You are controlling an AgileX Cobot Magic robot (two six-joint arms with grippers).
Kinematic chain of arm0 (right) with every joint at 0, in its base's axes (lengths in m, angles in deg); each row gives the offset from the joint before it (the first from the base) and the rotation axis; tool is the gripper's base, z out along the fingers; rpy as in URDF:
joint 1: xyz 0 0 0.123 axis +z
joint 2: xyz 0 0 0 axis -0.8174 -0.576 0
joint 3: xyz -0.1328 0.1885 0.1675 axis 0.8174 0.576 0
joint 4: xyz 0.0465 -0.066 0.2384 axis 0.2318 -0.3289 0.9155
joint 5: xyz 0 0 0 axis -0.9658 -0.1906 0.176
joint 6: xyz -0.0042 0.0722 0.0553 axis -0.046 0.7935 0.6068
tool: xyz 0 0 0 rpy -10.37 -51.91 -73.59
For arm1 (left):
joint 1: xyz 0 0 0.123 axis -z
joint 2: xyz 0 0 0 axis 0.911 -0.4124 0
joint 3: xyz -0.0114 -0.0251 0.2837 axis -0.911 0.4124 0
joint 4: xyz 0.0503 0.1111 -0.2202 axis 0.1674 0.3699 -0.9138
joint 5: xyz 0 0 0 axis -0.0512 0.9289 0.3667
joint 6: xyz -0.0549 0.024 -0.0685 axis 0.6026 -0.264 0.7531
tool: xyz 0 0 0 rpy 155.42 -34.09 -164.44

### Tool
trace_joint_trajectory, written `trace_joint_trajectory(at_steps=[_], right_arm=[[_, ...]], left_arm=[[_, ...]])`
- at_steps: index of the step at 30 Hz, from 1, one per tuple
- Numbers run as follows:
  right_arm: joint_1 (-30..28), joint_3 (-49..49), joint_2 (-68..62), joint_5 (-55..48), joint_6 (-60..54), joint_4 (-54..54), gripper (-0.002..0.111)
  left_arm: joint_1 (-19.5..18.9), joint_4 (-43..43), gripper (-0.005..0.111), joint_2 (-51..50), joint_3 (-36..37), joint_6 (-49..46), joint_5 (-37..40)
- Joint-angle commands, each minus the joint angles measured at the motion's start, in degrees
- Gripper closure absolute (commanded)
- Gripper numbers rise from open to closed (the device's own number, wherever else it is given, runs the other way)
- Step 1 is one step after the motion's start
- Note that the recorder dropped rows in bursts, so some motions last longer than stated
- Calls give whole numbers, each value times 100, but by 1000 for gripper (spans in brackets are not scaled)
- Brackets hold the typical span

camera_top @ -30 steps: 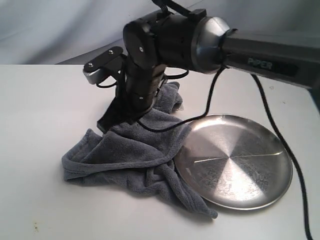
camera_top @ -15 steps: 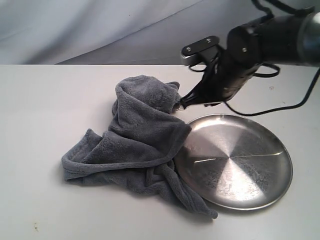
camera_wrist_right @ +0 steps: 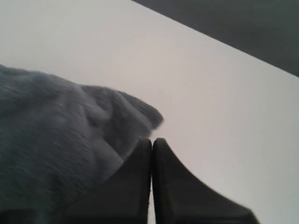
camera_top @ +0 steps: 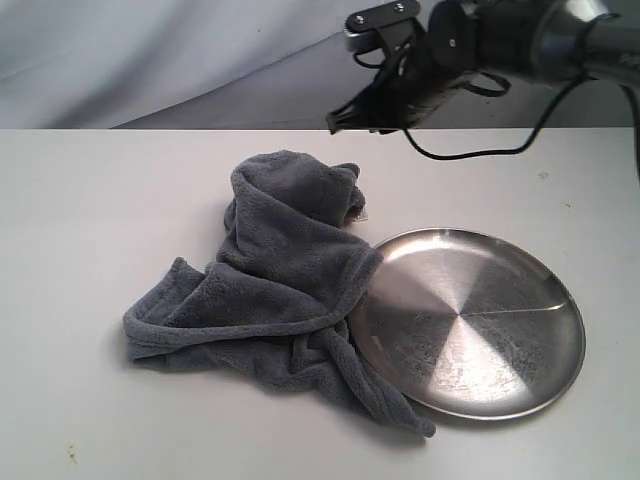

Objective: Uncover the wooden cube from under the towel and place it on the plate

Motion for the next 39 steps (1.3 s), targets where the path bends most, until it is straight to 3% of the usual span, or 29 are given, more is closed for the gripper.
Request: trace_joint_trajectory(at_steps=[1,9,27,30,36,39], right_arm=[[463,-742,-387,-214,-293,117,108],[1135,-1212,-940,-447,-407,245,108],[964,-1200,-593,-1131,-224,-417,107],[964,-1200,-593,-1227,-204,-537,95],[964,-1200,-649,-1249,-76,-718,46],[964,-1200,-724,-1209,-37,-801,40]], left_arm=[[-12,-14,107,24,25,13,-62],[-12,-14,107,24,25,13,-62],[-12,-14,107,24,25,13,-62],[-12,-14,107,24,25,13,-62],[-12,-14,107,24,25,13,-62],[-12,-14,107,24,25,13,-62]])
